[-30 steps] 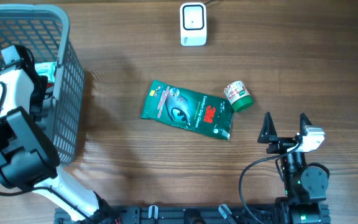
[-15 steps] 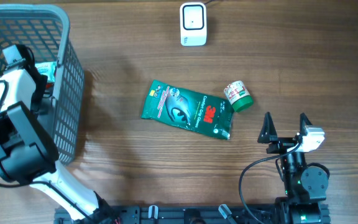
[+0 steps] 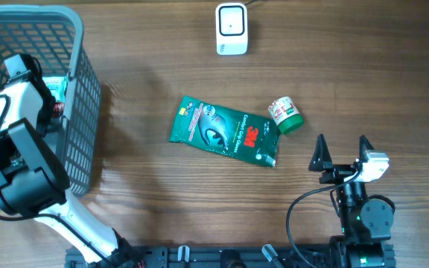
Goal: Scan the item barcode
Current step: 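Grasp the red Kleenex tissue pack in the basket with left gripper, then hold the Kleenex pack under the scanner and release it on table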
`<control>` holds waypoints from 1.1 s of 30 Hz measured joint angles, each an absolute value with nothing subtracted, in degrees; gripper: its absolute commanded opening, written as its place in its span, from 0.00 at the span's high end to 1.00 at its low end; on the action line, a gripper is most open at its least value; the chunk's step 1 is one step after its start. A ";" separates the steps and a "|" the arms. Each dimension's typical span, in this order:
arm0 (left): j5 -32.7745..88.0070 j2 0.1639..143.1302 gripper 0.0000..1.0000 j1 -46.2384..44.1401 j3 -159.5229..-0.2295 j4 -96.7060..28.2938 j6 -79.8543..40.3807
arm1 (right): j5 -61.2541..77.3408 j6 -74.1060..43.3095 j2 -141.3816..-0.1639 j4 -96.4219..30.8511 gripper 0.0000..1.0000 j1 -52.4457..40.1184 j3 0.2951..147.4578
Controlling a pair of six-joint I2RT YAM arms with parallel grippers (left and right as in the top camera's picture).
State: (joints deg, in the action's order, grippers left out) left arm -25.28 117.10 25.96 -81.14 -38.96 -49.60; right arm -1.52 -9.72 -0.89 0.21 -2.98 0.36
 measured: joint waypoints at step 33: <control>4.97 80.31 0.42 -12.03 -80.62 -38.13 -47.37 | -1.52 -9.72 -0.89 0.21 0.00 -2.98 0.36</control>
State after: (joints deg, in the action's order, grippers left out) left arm 4.97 80.31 -12.03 -80.62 -38.13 -47.37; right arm -1.52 -9.72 -0.89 0.21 -2.98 0.36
